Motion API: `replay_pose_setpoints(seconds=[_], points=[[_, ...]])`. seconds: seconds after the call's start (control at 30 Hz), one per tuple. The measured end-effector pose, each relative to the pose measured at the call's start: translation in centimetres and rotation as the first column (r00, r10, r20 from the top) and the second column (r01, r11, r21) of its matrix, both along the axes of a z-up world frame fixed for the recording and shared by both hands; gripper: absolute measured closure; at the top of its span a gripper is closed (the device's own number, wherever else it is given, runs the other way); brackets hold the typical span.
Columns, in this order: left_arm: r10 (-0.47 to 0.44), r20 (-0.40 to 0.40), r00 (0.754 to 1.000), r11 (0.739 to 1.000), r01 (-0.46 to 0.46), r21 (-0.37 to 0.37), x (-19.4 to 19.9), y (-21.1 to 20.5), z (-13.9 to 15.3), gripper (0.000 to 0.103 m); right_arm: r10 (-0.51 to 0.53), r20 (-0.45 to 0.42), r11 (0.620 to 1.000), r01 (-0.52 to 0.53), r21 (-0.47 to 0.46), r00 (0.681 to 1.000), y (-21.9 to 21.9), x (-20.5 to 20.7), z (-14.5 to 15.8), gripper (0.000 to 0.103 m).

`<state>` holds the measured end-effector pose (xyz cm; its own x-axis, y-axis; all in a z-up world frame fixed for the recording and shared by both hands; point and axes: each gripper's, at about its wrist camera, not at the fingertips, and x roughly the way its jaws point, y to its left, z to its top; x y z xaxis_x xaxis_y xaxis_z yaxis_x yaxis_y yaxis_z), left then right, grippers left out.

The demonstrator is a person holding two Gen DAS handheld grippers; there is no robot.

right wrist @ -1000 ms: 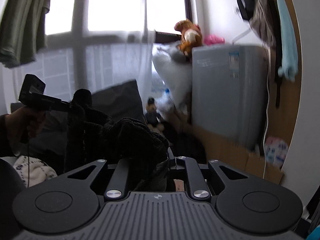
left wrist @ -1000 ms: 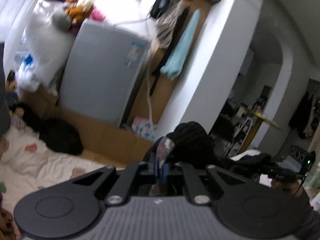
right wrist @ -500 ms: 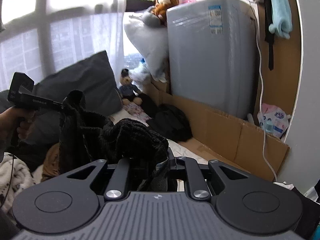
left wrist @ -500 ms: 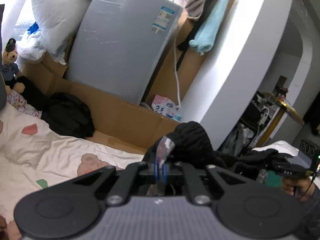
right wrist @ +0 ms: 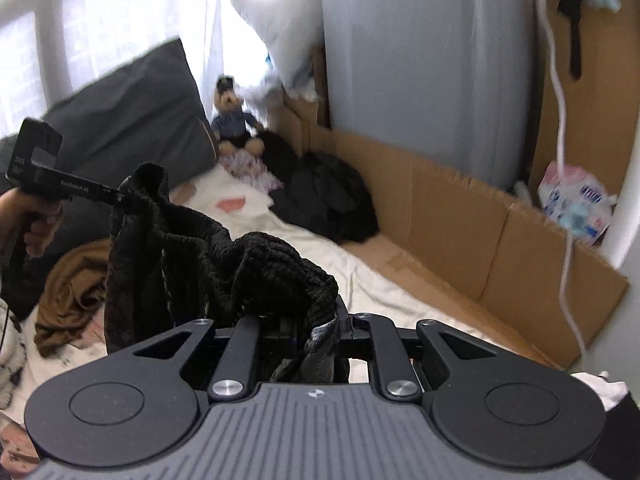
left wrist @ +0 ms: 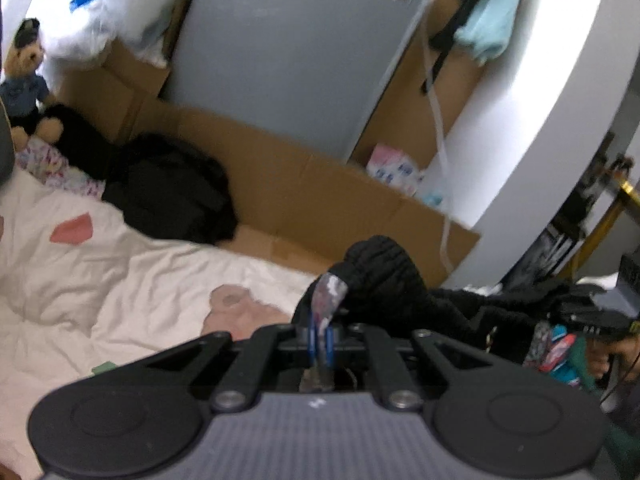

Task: Fold clothes
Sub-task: 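Lower the trousers toward the bed with both tools holding the waistband, then open both tools and release the waistband onto the bed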

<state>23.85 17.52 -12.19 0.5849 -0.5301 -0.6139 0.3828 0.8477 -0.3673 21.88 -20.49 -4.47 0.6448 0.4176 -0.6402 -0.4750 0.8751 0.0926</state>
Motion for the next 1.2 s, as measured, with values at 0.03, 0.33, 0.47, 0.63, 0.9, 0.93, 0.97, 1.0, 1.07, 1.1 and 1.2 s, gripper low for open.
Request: replay_pose_setpoints(seconds=[0.03, 0.33, 0.47, 0.63, 0.9, 0.93, 0.97, 1.0, 1.07, 1.1, 1.2], points=[[0.001, -0.013, 1.0, 1.0, -0.001, 0.004, 0.7, 0.0, -0.8, 0.097, 0.0, -0.016, 1.0, 0.0, -0.001, 1.0, -0.1, 1.1, -1.0, 0.087], [0.049, -0.101, 0.994, 0.997, -0.043, 0.061, 8.8, 0.0, -6.6, 0.097, -0.023, -0.146, 1.0, 0.025, 0.011, 0.989, -0.4, 9.7, -8.6, 0.087], [0.085, -0.115, 0.99, 0.993, -0.075, 0.09, 12.1, -0.1, -8.8, 0.097, -0.026, -0.167, 1.0, 0.028, 0.01, 0.986, -0.2, 13.4, -11.6, 0.087], [0.113, -0.15, 0.982, 0.983, -0.089, 0.161, 16.6, -0.8, -11.6, 0.097, -0.043, -0.203, 0.999, 0.044, -0.001, 0.978, 0.1, 17.7, -14.9, 0.087], [0.175, -0.179, 0.968, 0.969, -0.138, 0.203, 20.0, -1.4, -14.7, 0.097, -0.061, -0.242, 0.998, 0.059, -0.012, 0.968, -0.2, 22.5, -17.8, 0.087], [0.188, -0.187, 0.964, 0.965, -0.147, 0.215, 20.4, -1.5, -15.3, 0.096, -0.064, -0.248, 0.998, 0.062, -0.014, 0.967, -0.3, 23.1, -18.2, 0.086], [0.203, -0.201, 0.958, 0.963, -0.158, 0.221, 20.6, -1.6, -15.8, 0.094, -0.065, -0.252, 0.998, 0.063, -0.016, 0.965, -0.1, 23.4, -18.6, 0.085], [0.218, -0.216, 0.952, 0.96, -0.168, 0.225, 20.8, -1.7, -16.3, 0.093, -0.07, -0.265, 0.998, 0.066, -0.023, 0.962, 0.0, 23.9, -19.1, 0.085], [0.208, -0.235, 0.949, 0.963, -0.156, 0.221, 20.5, -2.2, -17.1, 0.085, -0.079, -0.291, 0.997, 0.071, -0.038, 0.954, 0.1, 24.2, -19.8, 0.085], [0.203, -0.231, 0.952, 0.961, -0.148, 0.232, 20.4, -2.4, -17.1, 0.079, -0.084, -0.299, 0.996, 0.074, -0.043, 0.951, 0.0, 24.2, -20.0, 0.082], [0.228, -0.198, 0.953, 0.94, -0.162, 0.299, 19.7, -2.3, -16.9, 0.058, -0.095, -0.289, 0.995, 0.087, -0.039, 0.953, -0.5, 23.8, -20.1, 0.068]])
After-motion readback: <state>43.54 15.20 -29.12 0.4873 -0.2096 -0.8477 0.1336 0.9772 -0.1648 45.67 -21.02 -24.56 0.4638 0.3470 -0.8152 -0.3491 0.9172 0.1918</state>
